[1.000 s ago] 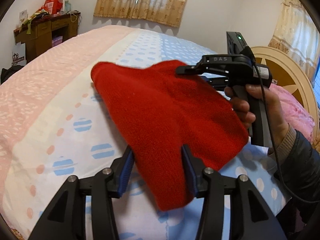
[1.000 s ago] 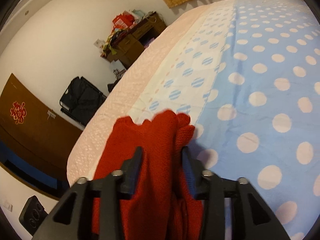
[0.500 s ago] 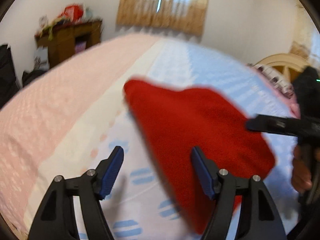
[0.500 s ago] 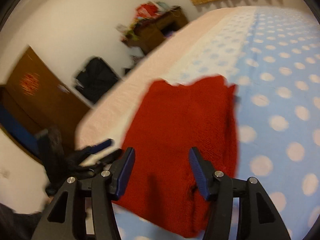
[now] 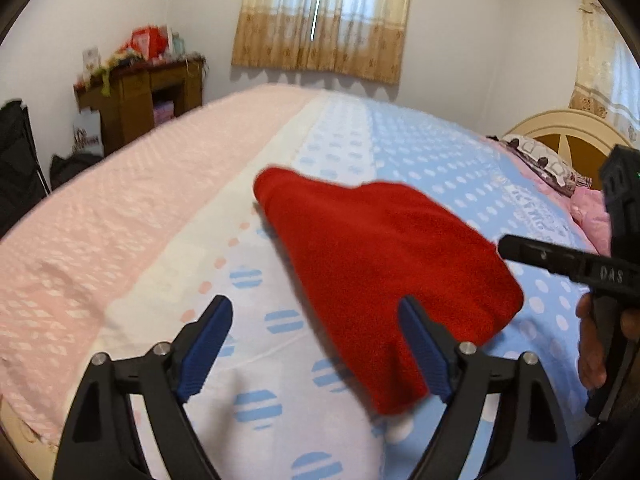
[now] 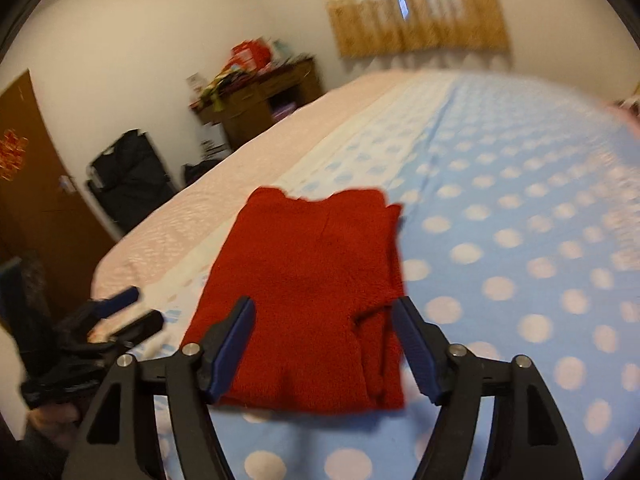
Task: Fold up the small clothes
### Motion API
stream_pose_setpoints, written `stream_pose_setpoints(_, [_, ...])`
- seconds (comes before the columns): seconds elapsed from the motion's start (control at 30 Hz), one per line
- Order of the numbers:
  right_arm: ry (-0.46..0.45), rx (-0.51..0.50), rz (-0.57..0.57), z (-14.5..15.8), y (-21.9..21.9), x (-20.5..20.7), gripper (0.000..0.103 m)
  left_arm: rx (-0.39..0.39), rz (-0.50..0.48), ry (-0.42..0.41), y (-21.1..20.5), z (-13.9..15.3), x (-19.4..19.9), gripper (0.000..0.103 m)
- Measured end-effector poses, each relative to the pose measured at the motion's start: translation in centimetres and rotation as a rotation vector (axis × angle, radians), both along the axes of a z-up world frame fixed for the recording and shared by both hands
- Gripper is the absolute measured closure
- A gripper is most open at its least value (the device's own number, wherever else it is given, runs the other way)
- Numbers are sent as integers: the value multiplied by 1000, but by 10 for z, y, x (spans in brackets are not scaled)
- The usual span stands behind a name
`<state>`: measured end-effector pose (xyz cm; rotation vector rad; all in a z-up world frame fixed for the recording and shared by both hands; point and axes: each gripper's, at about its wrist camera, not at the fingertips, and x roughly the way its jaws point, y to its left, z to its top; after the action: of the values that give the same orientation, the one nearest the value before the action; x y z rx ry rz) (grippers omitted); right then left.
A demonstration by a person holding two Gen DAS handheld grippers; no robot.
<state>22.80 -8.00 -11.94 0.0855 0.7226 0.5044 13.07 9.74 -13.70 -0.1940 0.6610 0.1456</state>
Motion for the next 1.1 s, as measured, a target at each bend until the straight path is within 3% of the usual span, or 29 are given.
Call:
stream_pose_setpoints(0.17, [-92, -69, -88, 20, -4, -32, 30, 26, -17, -72, -9, 25, -9, 11])
stream_pose_setpoints(0.37, [-150, -83, -101, 38, -4, -49, 30, 17, -23, -113, -8, 38, -13, 11])
stream_pose_setpoints(1.1, [-160, -74, -115, 41, 0, -66, 29, 13, -29, -145, -19, 44, -19, 10])
